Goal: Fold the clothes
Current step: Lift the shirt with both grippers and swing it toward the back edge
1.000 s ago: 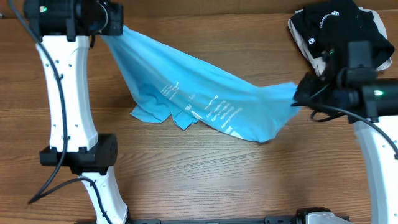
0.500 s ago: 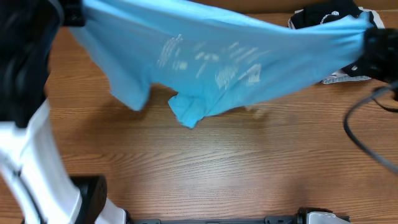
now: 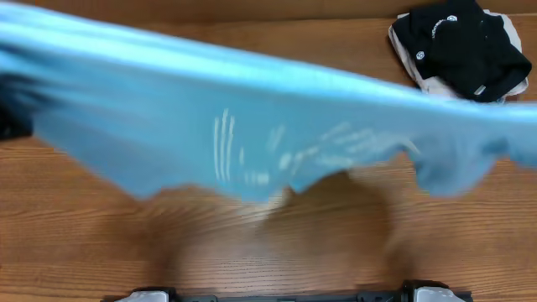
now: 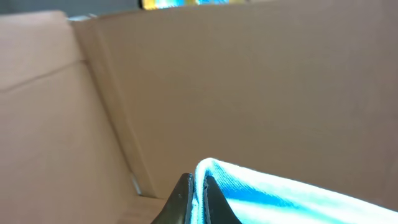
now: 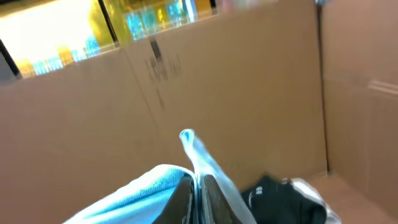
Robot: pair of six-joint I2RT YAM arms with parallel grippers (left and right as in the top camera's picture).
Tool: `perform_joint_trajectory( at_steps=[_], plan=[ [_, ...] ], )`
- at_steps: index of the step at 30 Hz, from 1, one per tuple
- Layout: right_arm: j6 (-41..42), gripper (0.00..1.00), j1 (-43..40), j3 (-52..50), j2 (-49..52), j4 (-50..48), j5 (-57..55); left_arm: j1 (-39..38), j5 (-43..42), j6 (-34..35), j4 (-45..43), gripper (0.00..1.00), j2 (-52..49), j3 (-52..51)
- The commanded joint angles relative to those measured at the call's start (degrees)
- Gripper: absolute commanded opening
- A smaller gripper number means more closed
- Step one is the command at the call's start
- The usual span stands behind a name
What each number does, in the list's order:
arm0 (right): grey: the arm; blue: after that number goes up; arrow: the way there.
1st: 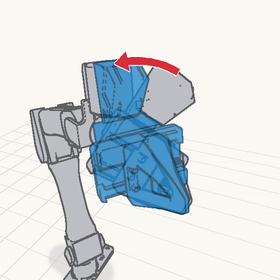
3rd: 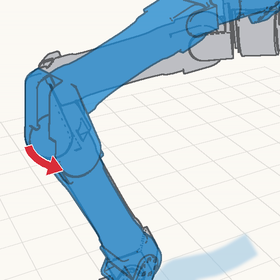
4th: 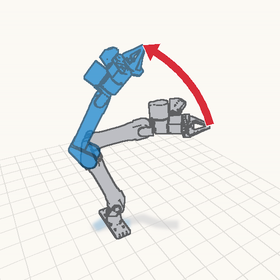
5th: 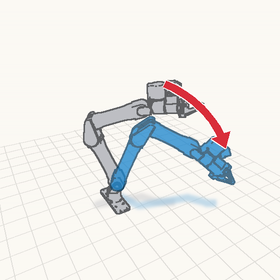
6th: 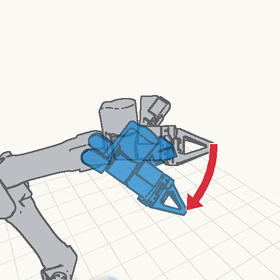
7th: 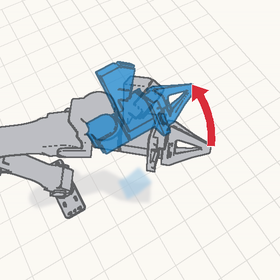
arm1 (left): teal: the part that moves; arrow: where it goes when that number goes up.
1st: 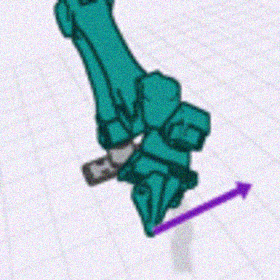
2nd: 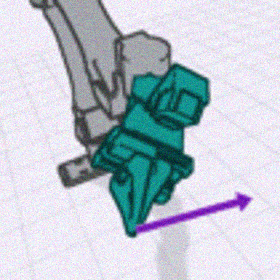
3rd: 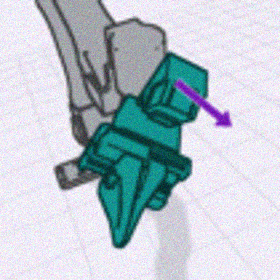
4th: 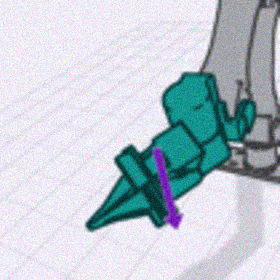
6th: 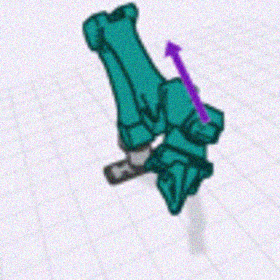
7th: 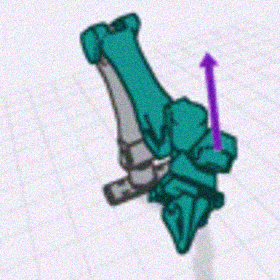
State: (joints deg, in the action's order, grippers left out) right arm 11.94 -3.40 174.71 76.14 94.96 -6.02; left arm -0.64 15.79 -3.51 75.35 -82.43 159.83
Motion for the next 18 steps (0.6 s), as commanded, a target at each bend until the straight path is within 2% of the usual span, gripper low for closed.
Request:
perform_joint_trajectory(
  at_steps=[1, 8, 11, 18],
  plan=[
    [-1.55, 0.04, -0.52, 5.09, -0.24, 0.87, -5.01, 0.52, 8.46, -1.01, 0.81, 0.04, 0.83, 0.57],
    [-1.84, 0.04, -0.48, -0.76, 0.98, 1.38, -2.82, 0.52, 11.54, -0.39, 3.3, 0.04, -2.19, -3.04],
    [-3.08, 0.04, -0.48, -6.64, 3.41, 1.14, 0.46, 0.76, 14.69, 2.89, 5.9, 0.04, -6.16, -5.51],
    [-6.03, 0.04, -0.48, -19.98, 13.68, -0.57, 7.67, 2.56, 14.21, 4.87, 9.75, 0.04, -18.6, -10.49]
  ],
)
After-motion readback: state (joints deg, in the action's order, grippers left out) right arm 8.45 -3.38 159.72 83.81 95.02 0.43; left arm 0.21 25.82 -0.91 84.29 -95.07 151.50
